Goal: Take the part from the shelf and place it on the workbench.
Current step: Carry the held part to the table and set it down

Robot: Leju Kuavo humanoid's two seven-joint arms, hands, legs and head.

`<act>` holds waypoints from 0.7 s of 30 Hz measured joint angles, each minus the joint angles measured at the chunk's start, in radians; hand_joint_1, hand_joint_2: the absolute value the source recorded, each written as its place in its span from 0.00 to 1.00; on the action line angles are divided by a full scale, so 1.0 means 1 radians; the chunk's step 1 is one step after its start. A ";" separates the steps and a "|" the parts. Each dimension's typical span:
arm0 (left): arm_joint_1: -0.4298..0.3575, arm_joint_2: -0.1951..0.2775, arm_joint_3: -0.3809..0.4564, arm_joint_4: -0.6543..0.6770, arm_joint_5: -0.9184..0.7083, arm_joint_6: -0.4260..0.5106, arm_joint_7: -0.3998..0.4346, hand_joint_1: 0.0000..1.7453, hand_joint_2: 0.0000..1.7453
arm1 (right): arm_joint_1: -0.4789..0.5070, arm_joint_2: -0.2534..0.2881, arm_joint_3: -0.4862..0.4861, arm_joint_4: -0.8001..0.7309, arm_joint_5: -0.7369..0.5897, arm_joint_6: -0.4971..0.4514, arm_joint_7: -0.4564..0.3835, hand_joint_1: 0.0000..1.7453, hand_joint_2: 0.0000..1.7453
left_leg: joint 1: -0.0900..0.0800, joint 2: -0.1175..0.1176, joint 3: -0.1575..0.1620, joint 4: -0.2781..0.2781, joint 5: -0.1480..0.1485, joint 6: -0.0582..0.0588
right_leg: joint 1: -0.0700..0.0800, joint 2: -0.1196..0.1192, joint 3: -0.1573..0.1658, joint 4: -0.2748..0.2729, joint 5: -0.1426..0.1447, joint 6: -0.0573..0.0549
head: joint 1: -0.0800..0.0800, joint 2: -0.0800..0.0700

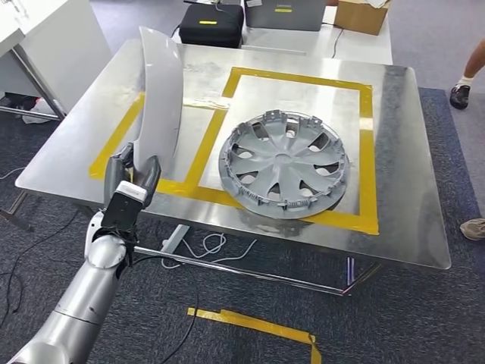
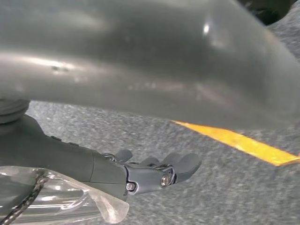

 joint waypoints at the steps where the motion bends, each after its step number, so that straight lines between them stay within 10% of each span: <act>1: -0.004 0.000 0.000 0.014 -0.007 0.007 0.004 1.00 1.00 | -0.001 0.000 0.000 0.002 0.001 -0.001 0.000 0.00 0.00 | 0.005 -0.001 -0.040 0.049 -0.025 -0.005 | -0.003 0.007 0.012 0.000 -0.009 0.000 | 0.000 0.000; 3: -0.012 0.000 0.000 0.044 -0.023 0.019 0.008 1.00 1.00 | 0.000 -0.001 0.000 0.007 0.004 -0.002 0.000 0.00 0.00 | 0.014 -0.001 -0.087 0.071 -0.041 -0.014 | -0.008 0.024 0.041 0.000 -0.030 0.004 | 0.000 0.000; 7: -0.043 0.000 0.000 0.092 -0.044 0.033 0.011 1.00 1.00 | 0.000 -0.005 0.000 0.016 0.004 -0.004 -0.001 0.00 0.00 | 0.026 -0.017 -0.071 -0.134 0.134 -0.022 | -0.018 0.051 0.093 0.004 -0.077 0.030 | -0.005 0.000; 9: -0.052 -0.002 -0.001 0.115 -0.054 0.037 0.012 1.00 1.00 | -0.001 -0.008 0.000 0.022 0.005 -0.005 -0.001 0.00 0.00 | 0.024 -0.026 -0.068 -0.176 0.166 -0.011 | -0.019 0.059 0.099 0.008 -0.094 0.049 | -0.008 0.000; 13: -0.071 -0.008 -0.001 0.131 -0.073 0.046 0.017 1.00 1.00 | -0.003 -0.014 0.000 0.029 0.005 -0.006 -0.003 0.00 0.00 | 0.021 -0.020 -0.032 -0.184 0.149 0.025 | -0.022 0.033 0.095 0.047 -0.118 0.067 | -0.005 0.000; 17: -0.080 -0.012 -0.001 0.152 -0.090 0.057 0.021 1.00 1.00 | -0.009 -0.019 0.000 0.036 0.005 -0.006 -0.006 0.00 0.00 | 0.011 -0.019 -0.001 -0.184 0.124 0.039 | -0.016 0.009 -0.059 0.253 -0.191 0.068 | -0.004 0.000; 19: -0.081 -0.013 -0.001 0.165 -0.110 0.063 0.028 1.00 1.00 | -0.009 -0.020 0.000 0.039 0.005 -0.007 -0.006 0.00 0.00 | 0.005 -0.019 0.022 -0.184 0.104 0.041 | -0.010 0.009 -0.095 0.234 -0.157 0.057 | -0.004 0.000; 21: -0.086 -0.013 -0.001 0.180 -0.138 0.068 0.043 1.00 1.00 | -0.009 -0.023 0.000 0.041 0.005 -0.008 -0.006 0.00 0.00 | -0.001 -0.019 0.050 -0.185 0.082 0.041 | 0.001 0.008 -0.085 0.131 -0.058 0.037 | -0.006 0.000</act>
